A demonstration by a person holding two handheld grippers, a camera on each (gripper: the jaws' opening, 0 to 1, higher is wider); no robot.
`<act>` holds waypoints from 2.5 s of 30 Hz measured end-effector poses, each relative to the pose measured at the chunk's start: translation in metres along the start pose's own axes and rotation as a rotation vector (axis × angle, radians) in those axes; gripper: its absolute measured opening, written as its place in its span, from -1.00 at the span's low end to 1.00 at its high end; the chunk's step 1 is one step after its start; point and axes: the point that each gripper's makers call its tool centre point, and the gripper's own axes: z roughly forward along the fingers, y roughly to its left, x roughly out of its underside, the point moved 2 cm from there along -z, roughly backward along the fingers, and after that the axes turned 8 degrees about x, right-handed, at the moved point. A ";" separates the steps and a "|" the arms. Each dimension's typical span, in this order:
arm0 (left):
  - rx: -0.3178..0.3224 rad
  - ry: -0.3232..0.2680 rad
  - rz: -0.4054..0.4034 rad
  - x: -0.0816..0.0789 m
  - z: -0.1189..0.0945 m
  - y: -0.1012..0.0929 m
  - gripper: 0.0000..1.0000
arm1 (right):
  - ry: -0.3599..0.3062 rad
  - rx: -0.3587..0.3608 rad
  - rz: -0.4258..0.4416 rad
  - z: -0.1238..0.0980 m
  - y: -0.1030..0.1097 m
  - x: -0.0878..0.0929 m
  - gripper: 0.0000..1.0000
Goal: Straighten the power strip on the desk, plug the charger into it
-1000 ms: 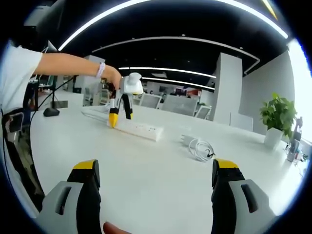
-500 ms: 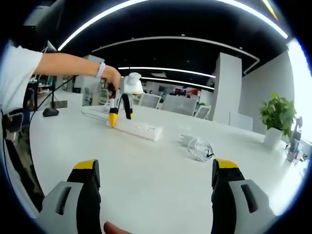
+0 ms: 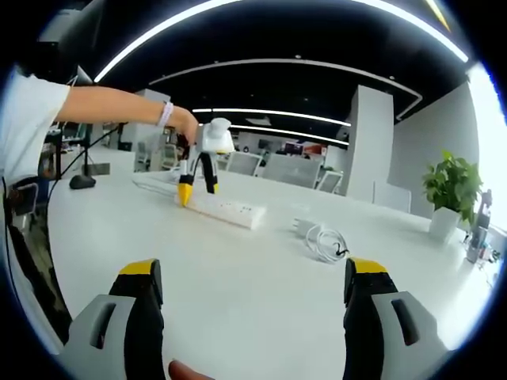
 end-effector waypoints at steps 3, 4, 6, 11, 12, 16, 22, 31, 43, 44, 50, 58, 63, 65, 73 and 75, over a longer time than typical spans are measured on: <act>-0.002 -0.002 -0.002 0.000 0.000 0.000 0.31 | -0.002 -0.001 -0.001 0.000 0.000 -0.001 0.90; -0.003 -0.004 -0.004 0.000 0.000 0.000 0.31 | -0.003 -0.003 -0.001 0.000 0.000 -0.001 0.90; -0.004 -0.005 -0.004 0.000 0.000 0.001 0.31 | -0.002 -0.005 -0.002 0.001 0.001 -0.001 0.90; -0.009 -0.017 -0.006 -0.001 0.000 0.003 0.33 | -0.004 -0.008 -0.002 0.001 0.002 -0.001 0.90; -0.010 -0.019 -0.005 -0.001 0.000 0.004 0.33 | -0.005 -0.008 -0.001 0.001 0.002 -0.001 0.90; -0.017 -0.012 -0.003 -0.001 0.000 0.006 0.34 | -0.005 -0.008 -0.001 0.001 0.002 -0.002 0.90; -0.017 -0.010 -0.002 -0.001 0.000 0.005 0.34 | -0.010 -0.006 0.001 0.001 0.002 -0.003 0.90; -0.035 -0.102 -0.019 -0.014 -0.001 0.002 0.78 | -0.013 -0.001 0.008 0.001 -0.001 -0.003 0.90; -0.061 -0.176 -0.048 -0.019 -0.008 0.002 0.93 | -0.022 -0.003 0.010 -0.003 0.001 -0.004 0.90; -0.069 -0.188 -0.053 -0.020 -0.009 0.003 0.93 | -0.023 -0.005 0.009 -0.003 0.001 -0.004 0.90; -0.097 -0.286 -0.075 -0.028 -0.018 0.003 0.99 | -0.028 -0.011 0.009 -0.004 0.004 -0.006 0.90; -0.173 -0.466 -0.146 -0.043 -0.028 0.002 0.99 | -0.041 -0.018 0.003 -0.007 0.008 -0.011 0.90; -0.207 -0.572 -0.184 -0.051 -0.034 0.001 0.99 | -0.046 -0.023 0.004 -0.008 0.010 -0.012 0.90; -0.234 -0.589 -0.200 -0.049 -0.034 0.003 0.99 | -0.047 -0.026 0.003 -0.009 0.011 -0.012 0.90; -0.294 -0.728 -0.229 -0.050 -0.045 0.005 0.99 | -0.058 -0.033 0.004 -0.011 0.013 -0.013 0.90; -0.300 -0.812 -0.233 -0.056 -0.053 0.005 0.99 | -0.059 -0.035 0.004 -0.011 0.014 -0.013 0.90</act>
